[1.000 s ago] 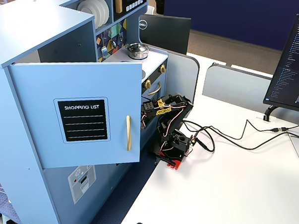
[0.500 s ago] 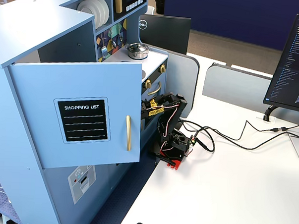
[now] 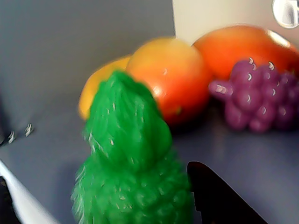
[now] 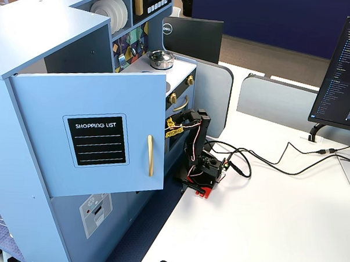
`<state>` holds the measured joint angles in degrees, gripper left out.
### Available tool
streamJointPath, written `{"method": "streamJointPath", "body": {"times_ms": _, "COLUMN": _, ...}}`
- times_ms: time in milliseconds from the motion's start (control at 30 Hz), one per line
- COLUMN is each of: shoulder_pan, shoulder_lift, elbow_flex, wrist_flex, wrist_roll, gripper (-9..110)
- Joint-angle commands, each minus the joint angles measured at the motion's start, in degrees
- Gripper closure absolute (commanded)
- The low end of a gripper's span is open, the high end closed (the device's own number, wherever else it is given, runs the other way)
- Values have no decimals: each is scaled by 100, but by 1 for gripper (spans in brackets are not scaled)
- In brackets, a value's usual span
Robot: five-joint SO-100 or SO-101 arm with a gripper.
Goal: Pick up the green pineapple from the left cabinet and place it in the gray recipient
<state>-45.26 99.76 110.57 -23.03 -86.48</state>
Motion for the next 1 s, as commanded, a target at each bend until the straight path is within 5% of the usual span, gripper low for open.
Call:
{"method": "streamJointPath", "body": {"times_ms": 0, "shoulder_pan": -44, "shoulder_lift": 53, "elbow_flex": -387, "wrist_flex": -185, "wrist_roll": -352, "gripper": 78}}
{"method": "streamJointPath", "body": {"times_ms": 67, "shoulder_pan": -167, "shoulder_lift": 229, "elbow_flex": -211, "wrist_flex": -220, "wrist_roll": -642, "gripper": 101}}
{"method": "streamJointPath", "body": {"times_ms": 300, "shoulder_pan": -624, "shoulder_lift": 1696, "elbow_flex": 483, "wrist_flex": 185, "wrist_roll": -1354, "gripper": 102}}
{"method": "streamJointPath", "body": {"times_ms": 567, "shoulder_pan": -1301, "shoulder_lift": 5335, "elbow_flex": 1863, "wrist_flex": 2399, "wrist_roll": -2303, "gripper": 102}}
{"method": "streamJointPath", "body": {"times_ms": 800, "shoulder_pan": -325, "shoulder_lift": 7532, "elbow_flex": 2101, "wrist_flex": 3551, "wrist_roll": -2408, "gripper": 102}}
{"method": "streamJointPath", "body": {"times_ms": 967, "shoulder_pan": 1661, "shoulder_lift": 7928, "elbow_flex": 1731, "wrist_flex": 3981, "wrist_roll": -1687, "gripper": 102}}
